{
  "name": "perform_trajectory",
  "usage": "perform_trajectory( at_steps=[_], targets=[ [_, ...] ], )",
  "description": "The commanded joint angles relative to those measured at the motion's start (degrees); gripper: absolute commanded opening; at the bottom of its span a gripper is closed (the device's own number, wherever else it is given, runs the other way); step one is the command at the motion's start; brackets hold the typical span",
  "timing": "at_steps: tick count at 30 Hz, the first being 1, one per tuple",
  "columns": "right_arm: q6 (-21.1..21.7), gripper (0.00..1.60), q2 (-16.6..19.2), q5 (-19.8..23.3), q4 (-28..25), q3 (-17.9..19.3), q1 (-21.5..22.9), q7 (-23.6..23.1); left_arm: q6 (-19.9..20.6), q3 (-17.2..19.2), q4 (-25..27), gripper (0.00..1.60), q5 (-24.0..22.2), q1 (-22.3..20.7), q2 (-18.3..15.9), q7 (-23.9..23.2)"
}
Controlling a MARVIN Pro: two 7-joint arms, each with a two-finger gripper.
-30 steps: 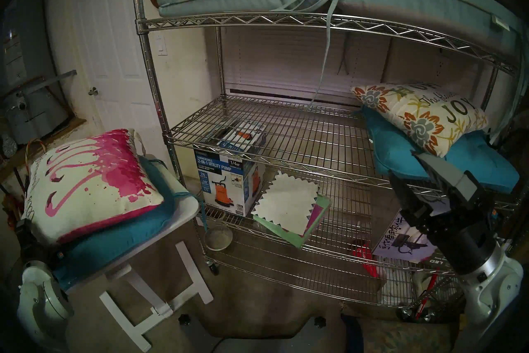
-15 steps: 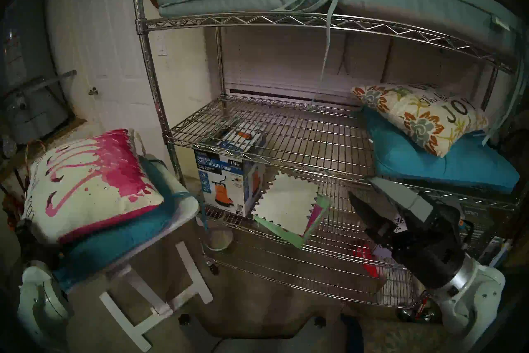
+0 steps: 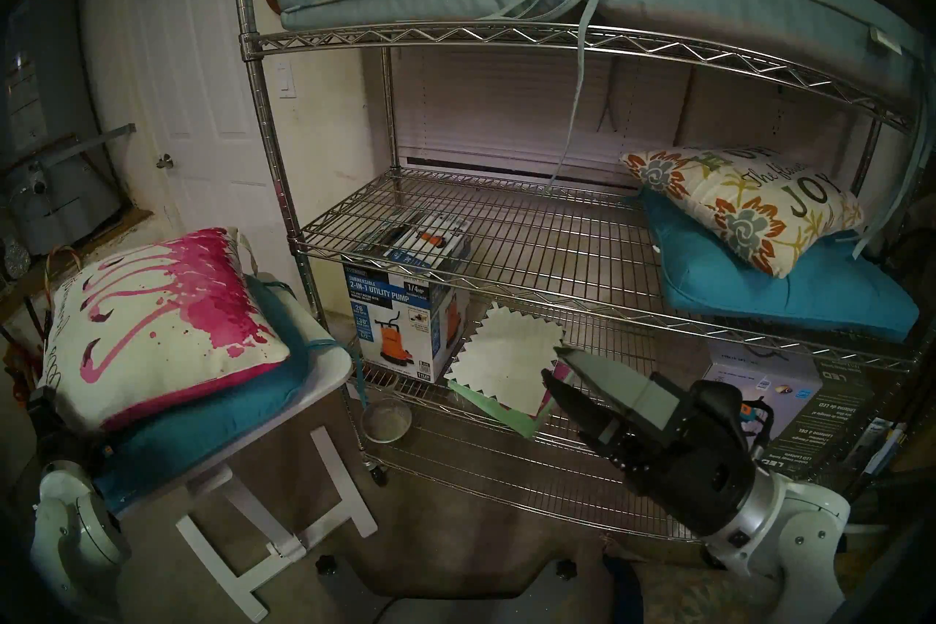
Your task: Put cushion on the shelf
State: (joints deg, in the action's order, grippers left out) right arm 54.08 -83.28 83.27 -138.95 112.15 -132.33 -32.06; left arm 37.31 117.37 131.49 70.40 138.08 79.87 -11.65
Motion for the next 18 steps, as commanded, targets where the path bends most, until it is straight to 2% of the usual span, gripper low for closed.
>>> perform_trajectory(
  at_steps=[1, 11, 15, 18],
  targets=[
    [-2.6, 1.60, -0.5, -3.9, -1.1, -5.6, 0.9, -2.4, -0.1, 0.2, 1.0, 1.60, 0.2, 0.1, -0.1, 0.4],
    [-7.3, 1.60, -1.4, -11.8, -1.1, -14.8, 2.4, -3.0, -0.2, 0.2, 1.0, 1.60, 0.3, 0.0, 0.0, 0.3],
    [-8.7, 1.60, -1.8, -13.8, -1.1, -17.3, 3.1, -3.0, -0.2, 0.2, 1.0, 1.60, 0.3, 0.0, 0.1, 0.3],
    [-11.1, 1.60, -2.4, -17.0, -1.1, -20.4, 3.7, -2.9, -0.2, 0.2, 1.0, 1.60, 0.4, 0.0, 0.1, 0.2]
  ],
)
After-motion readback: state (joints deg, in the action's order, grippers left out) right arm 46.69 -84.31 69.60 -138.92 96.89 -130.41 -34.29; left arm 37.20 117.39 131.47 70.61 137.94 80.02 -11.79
